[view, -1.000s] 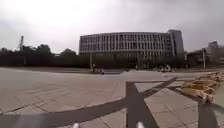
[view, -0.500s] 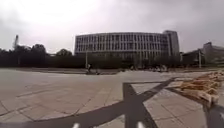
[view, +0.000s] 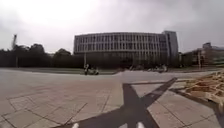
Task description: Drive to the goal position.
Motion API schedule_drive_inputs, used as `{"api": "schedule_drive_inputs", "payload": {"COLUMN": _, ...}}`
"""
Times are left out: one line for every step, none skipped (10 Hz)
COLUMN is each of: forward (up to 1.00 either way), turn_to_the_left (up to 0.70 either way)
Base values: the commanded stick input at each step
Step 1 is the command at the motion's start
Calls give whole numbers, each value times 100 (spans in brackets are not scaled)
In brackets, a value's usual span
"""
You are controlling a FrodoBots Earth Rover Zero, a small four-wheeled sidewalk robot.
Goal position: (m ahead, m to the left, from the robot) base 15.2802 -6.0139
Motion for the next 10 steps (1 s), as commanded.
{"api": "schedule_drive_inputs", "payload": {"forward": 50, "turn_to_the_left": -18}}
{"api": "schedule_drive_inputs", "payload": {"forward": 50, "turn_to_the_left": 0}}
{"api": "schedule_drive_inputs", "payload": {"forward": 50, "turn_to_the_left": 0}}
{"api": "schedule_drive_inputs", "payload": {"forward": 50, "turn_to_the_left": 0}}
{"api": "schedule_drive_inputs", "payload": {"forward": 50, "turn_to_the_left": -2}}
{"api": "schedule_drive_inputs", "payload": {"forward": 50, "turn_to_the_left": -10}}
{"api": "schedule_drive_inputs", "payload": {"forward": 50, "turn_to_the_left": -20}}
{"api": "schedule_drive_inputs", "payload": {"forward": 50, "turn_to_the_left": -25}}
{"api": "schedule_drive_inputs", "payload": {"forward": 50, "turn_to_the_left": -25}}
{"api": "schedule_drive_inputs", "payload": {"forward": 50, "turn_to_the_left": -22}}
